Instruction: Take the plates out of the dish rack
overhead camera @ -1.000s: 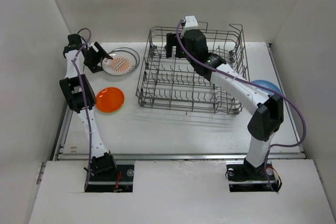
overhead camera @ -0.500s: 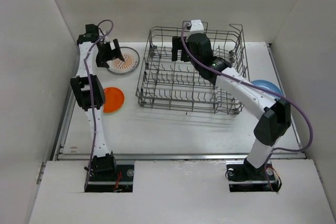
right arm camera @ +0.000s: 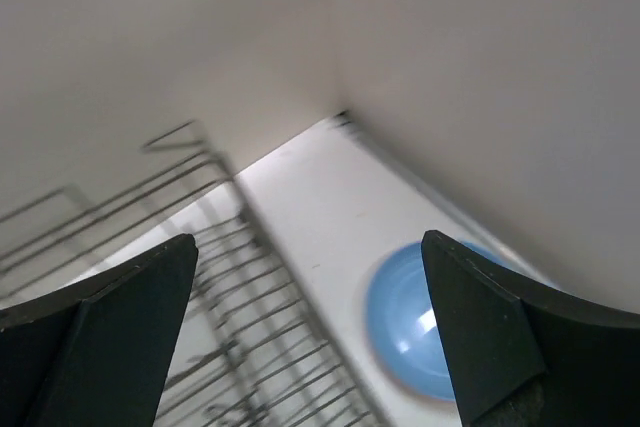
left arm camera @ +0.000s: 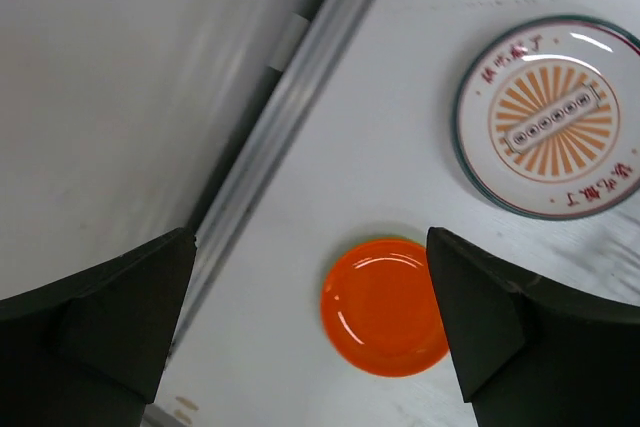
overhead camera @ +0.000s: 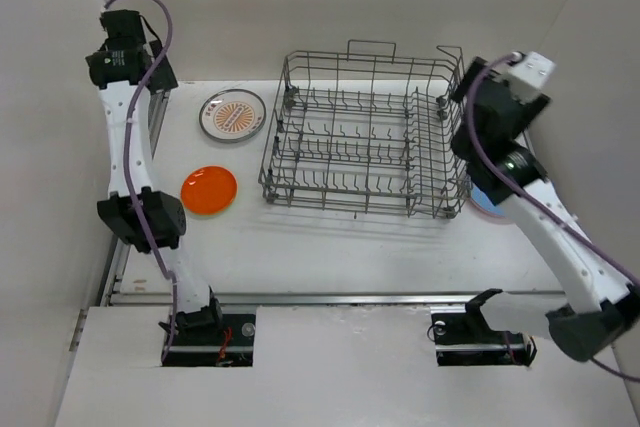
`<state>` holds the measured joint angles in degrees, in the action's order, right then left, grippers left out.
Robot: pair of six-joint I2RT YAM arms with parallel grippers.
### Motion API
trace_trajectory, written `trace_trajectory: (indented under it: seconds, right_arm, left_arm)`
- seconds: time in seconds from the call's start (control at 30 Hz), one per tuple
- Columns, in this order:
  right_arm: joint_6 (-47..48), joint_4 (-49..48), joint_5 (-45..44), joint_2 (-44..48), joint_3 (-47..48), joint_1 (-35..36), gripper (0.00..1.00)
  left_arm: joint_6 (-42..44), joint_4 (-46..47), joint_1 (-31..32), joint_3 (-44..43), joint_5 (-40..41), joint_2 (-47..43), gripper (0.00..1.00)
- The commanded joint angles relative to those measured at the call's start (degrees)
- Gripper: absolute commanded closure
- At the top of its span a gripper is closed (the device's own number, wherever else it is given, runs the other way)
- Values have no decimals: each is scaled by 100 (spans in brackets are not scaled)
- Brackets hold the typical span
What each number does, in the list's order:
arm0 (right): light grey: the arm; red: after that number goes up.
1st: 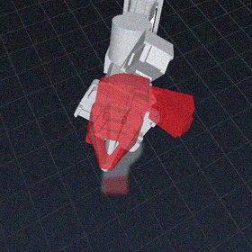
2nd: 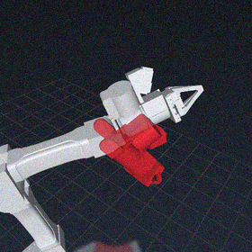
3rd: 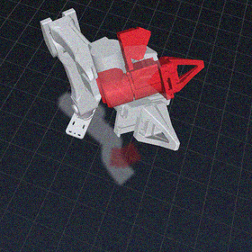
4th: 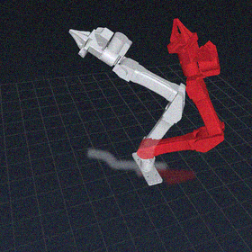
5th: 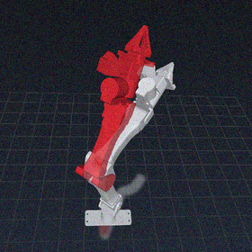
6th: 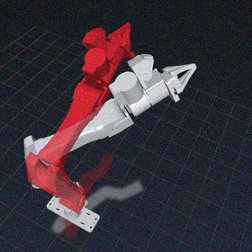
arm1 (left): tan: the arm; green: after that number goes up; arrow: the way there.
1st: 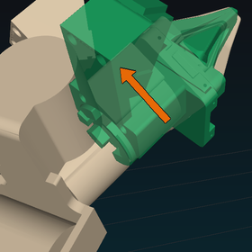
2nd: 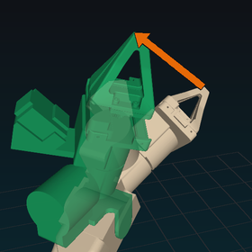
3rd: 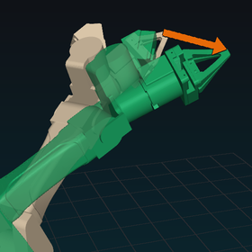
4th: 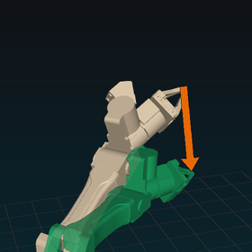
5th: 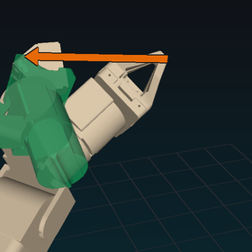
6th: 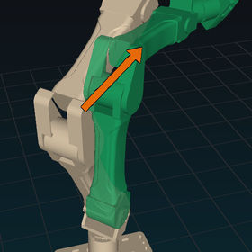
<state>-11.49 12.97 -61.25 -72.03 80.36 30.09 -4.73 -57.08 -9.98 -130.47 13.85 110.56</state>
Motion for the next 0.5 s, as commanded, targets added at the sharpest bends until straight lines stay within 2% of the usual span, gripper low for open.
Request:
trace_trajectory:
  seconds: [0.0, 0.13, 0.23, 0.33, 0.47]
  right_arm:
    - [295, 73, -1084, 872, -510, -370, 0]
    - [481, 390, -327, 2049, -846, -425, 0]
    - [481, 609, 138, 2508, -925, -425, 0]
    - [481, 776, 542, 2676, -925, -425, 0]
    - [481, 926, 545, 2808, -873, -425, 0]
  left_arm:
    - [-27, -426, -31, 136, 1243, -342, 0]
    - [-107, -164, -31, 864, 928, -938, 0]
    - [-107, -110, -31, 1146, 821, -1063, 0]
    - [-107, -163, -83, 1313, 821, -1344, 0]
    - [-107, -23, -83, 1595, 769, -1608, 0]
